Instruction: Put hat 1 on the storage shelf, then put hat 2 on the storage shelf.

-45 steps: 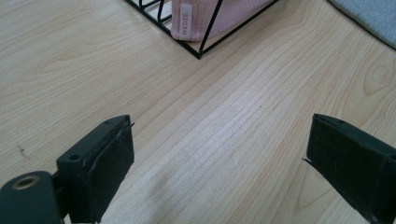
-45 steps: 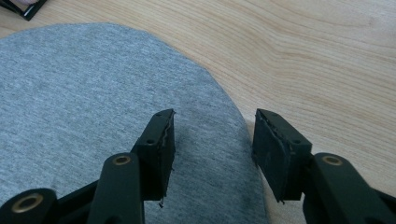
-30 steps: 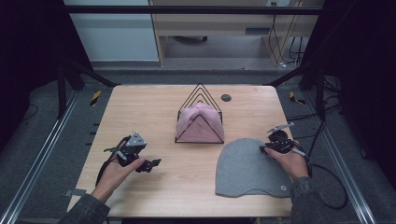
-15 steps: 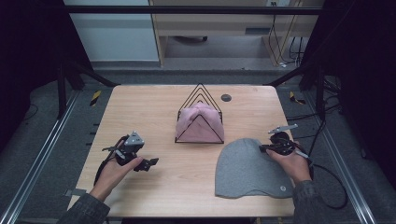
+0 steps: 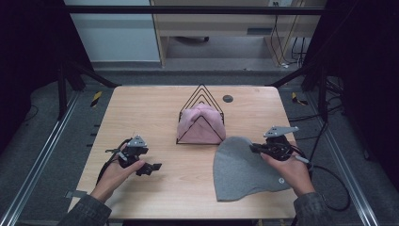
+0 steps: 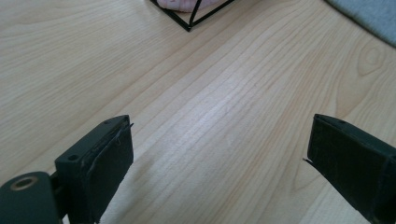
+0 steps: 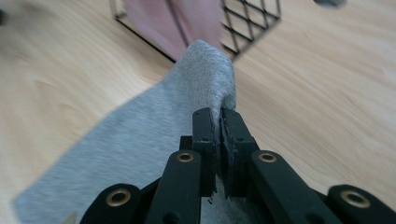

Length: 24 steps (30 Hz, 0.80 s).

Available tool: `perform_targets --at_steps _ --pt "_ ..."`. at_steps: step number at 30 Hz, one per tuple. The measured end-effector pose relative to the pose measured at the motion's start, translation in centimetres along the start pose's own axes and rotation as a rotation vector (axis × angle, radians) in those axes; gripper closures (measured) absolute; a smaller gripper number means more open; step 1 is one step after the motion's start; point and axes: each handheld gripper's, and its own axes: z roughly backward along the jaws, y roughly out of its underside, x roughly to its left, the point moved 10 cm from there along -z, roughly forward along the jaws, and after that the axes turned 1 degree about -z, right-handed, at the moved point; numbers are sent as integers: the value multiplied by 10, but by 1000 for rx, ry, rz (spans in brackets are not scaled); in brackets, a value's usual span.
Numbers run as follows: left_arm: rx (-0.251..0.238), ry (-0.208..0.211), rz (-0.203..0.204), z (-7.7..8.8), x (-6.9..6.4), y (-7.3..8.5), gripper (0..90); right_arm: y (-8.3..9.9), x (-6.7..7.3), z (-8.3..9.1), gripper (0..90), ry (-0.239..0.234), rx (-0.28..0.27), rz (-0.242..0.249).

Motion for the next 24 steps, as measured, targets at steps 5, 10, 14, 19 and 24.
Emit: perform_targets --at_steps 5,10,14,19,24 --pt "-10 21 -2 -1 -5 -2 69 -22 31 15 857 -29 -41 85" --pt "-27 35 -18 -1 -11 -6 87 -42 53 22 858 -61 -86 134" --pt "-39 64 -41 -1 -18 -8 105 -56 70 25 858 -80 -107 175" --pt "-52 81 -57 -2 -25 -11 104 -76 89 27 859 -92 -129 222" --pt "-62 105 -59 -1 -30 -14 80 -93 104 26 859 -107 -143 262"
